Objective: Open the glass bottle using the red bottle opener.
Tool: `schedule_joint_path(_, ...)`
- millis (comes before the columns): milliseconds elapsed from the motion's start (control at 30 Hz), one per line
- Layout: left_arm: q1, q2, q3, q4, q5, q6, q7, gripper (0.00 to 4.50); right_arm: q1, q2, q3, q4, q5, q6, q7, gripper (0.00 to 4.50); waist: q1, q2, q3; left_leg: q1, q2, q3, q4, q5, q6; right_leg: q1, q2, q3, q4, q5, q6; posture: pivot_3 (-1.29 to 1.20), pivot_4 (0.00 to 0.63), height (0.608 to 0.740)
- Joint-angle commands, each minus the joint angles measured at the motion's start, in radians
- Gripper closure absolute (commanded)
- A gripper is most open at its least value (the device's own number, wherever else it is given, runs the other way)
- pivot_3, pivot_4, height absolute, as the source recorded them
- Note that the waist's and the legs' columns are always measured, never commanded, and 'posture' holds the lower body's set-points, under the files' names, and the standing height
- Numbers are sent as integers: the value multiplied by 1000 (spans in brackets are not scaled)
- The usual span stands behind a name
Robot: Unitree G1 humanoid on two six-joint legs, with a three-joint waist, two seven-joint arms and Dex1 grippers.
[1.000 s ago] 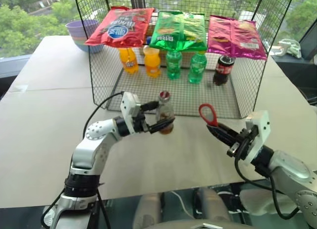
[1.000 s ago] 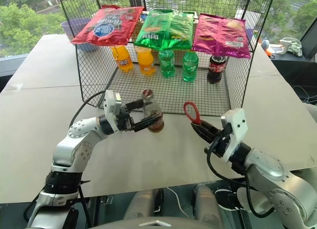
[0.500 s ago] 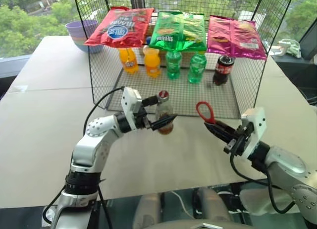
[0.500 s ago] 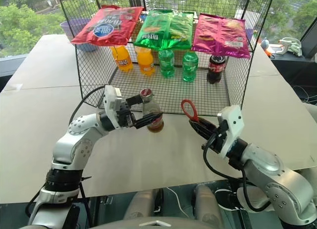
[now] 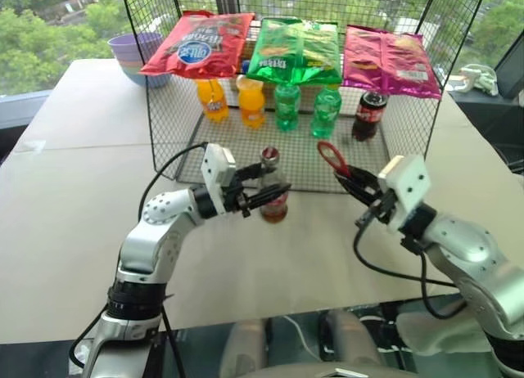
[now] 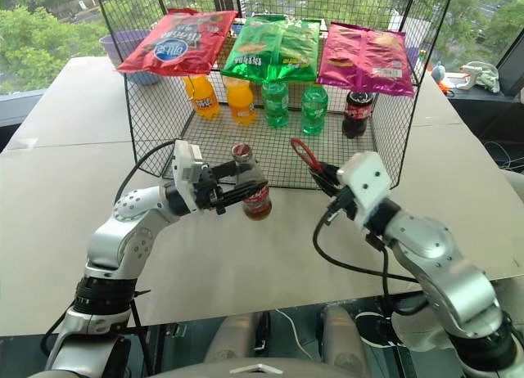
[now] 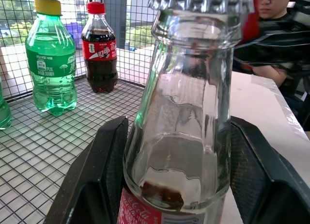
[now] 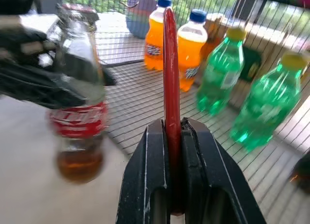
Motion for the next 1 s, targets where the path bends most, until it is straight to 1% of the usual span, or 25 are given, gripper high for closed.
schedule_joint_path(33, -17, 6, 0, -15, -7, -20, -16, 2236, -64, -1, 61, 82, -245, -163, -39, 4500, 0, 0, 0, 0, 0, 0, 0, 0, 0, 0, 0, 0, 0, 0, 0, 0, 150, 740)
schedule_joint_path(100, -18, 8, -1, -14, -6, -20, -18, 2236, -88, 8, 88, 147, -367, -283, -66, 4500, 0, 0, 0, 0, 0, 0, 0, 0, 0, 0, 0, 0, 0, 0, 0, 0, 150, 740)
schedule_joint_path(200, -20, 13, -7, -15, -2, -22, -22, 2236, -85, 47, 124, 229, -481, -444, -107, 4500, -1, 0, 0, 0, 0, 0, 0, 0, 0, 0, 0, 0, 0, 0, 0, 0, 150, 740)
schedule_joint_path(333, -27, 19, -5, -8, -2, -22, -28, 2236, -67, 72, 156, 304, -597, -631, -127, 4500, -1, 0, 0, 0, 0, 1, 0, 0, 0, 0, 0, 0, 0, 0, 0, 0, 150, 740)
schedule_joint_path(467, -30, 24, -3, -3, -2, -21, -37, 2236, -70, 100, 153, 382, -672, -747, -161, 4500, -2, 0, 0, 0, 0, 1, 0, 0, 0, 0, 0, 1, 0, 0, 0, 0, 150, 740)
schedule_joint_path(600, -31, 31, -2, 0, -4, -19, -44, 2236, -109, 154, 144, 443, -727, -820, -203, 4500, -5, 0, 0, 1, 0, 1, 0, 0, 0, 0, 0, 1, 2, 0, 0, 0, 150, 740)
schedule_joint_path(833, -33, 35, -4, 2, -2, -19, -52, 2236, -128, 222, 161, 490, -795, -853, -215, 4500, -4, 0, 0, 1, 0, 1, 0, 0, 0, 0, 0, 2, 2, 0, 0, 0, 150, 740)
schedule_joint_path(1000, -39, 33, -5, 10, -1, -21, -54, 2236, -143, 256, 176, 559, -894, -913, -286, 4500, -6, 0, 0, 2, 0, 2, 0, 0, 0, 0, 0, 2, 2, 0, 0, 0, 150, 740)
